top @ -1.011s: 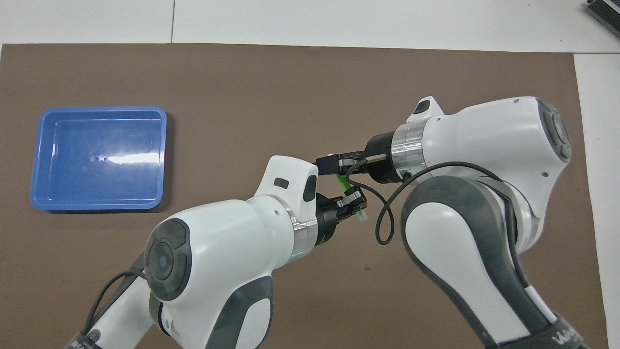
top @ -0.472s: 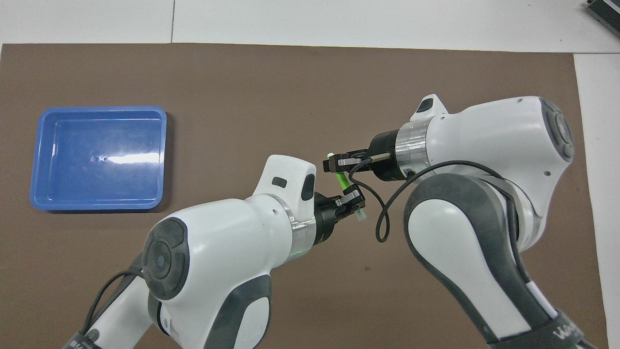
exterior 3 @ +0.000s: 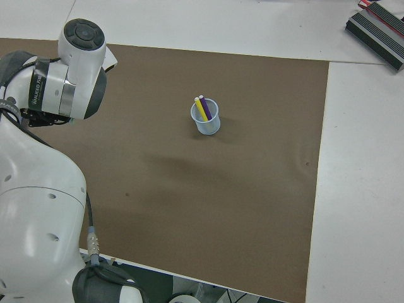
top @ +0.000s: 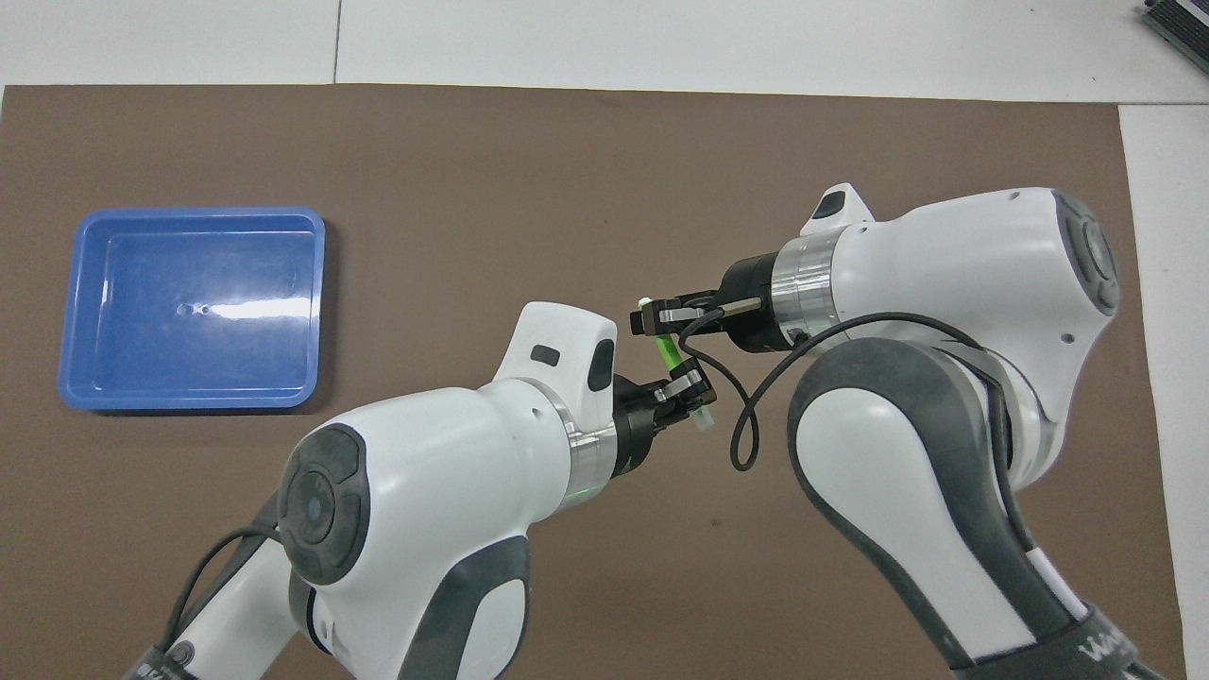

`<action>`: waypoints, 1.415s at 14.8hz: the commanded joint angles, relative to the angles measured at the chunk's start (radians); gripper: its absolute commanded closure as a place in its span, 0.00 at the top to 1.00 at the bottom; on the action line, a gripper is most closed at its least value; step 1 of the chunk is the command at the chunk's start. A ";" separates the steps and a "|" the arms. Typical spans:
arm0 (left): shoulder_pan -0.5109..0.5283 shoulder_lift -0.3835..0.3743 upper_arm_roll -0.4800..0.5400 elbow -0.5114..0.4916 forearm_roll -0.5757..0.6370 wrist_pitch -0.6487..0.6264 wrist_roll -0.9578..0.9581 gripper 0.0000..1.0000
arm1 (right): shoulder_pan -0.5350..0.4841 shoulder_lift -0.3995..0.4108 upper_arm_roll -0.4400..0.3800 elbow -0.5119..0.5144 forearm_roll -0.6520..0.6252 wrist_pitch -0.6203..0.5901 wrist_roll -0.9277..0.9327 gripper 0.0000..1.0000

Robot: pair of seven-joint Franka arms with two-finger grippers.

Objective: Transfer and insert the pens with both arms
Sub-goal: 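Close the right gripper on the green pen held by the left gripper, then carry the green pen to the cup while the left gripper returns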

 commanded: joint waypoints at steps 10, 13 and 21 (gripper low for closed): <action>0.042 -0.106 0.017 -0.020 0.097 -0.349 0.012 1.00 | -0.091 -0.013 0.010 -0.079 0.008 0.169 -0.330 0.00; 0.117 -0.124 0.018 -0.017 0.157 -0.456 0.038 1.00 | -0.181 -0.007 0.010 -0.079 0.059 0.215 -0.608 0.00; 0.474 -0.147 0.026 0.008 0.342 -0.623 0.298 1.00 | -0.425 0.040 0.010 -0.097 0.468 0.267 -1.314 0.00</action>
